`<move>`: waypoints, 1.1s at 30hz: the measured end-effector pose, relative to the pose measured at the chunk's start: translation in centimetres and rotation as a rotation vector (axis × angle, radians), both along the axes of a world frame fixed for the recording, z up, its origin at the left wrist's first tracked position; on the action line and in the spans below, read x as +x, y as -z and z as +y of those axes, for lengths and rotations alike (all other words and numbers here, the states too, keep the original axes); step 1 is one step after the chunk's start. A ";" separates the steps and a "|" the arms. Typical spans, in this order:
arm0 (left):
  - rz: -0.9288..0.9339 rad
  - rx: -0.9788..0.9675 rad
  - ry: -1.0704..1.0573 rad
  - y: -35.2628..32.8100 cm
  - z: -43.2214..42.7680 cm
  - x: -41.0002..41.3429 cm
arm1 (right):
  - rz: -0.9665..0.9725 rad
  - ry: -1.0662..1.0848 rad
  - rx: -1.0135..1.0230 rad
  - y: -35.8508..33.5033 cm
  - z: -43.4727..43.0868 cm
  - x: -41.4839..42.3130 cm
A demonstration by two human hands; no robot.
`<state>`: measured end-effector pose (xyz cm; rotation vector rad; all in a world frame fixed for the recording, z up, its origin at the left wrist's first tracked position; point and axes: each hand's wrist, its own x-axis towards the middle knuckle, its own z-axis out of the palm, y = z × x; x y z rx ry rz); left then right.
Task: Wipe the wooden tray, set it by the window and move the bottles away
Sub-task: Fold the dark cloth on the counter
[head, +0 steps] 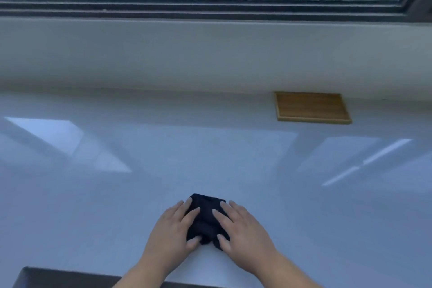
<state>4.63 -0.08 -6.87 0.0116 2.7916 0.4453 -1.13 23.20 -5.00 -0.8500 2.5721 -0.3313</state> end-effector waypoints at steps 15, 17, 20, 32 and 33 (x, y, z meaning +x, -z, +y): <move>-0.093 0.028 0.167 0.9 -2.9 -3.2 | -0.110 0.062 0.141 1.5 -3.5 -0.8; -0.072 0.002 0.168 0.9 -3.0 -4.0 | -0.077 0.063 0.140 1.6 -3.7 -1.7; -0.066 -0.030 0.155 0.9 -3.0 -5.5 | -0.017 0.052 0.130 2.2 -3.9 -3.1; -0.013 -0.125 0.094 -0.4 -3.0 -15.0 | 0.043 0.042 0.057 2.1 -5.5 -13.2; -0.020 -0.127 0.091 -0.6 -2.8 -15.9 | 0.036 0.042 0.062 1.8 -5.7 -14.2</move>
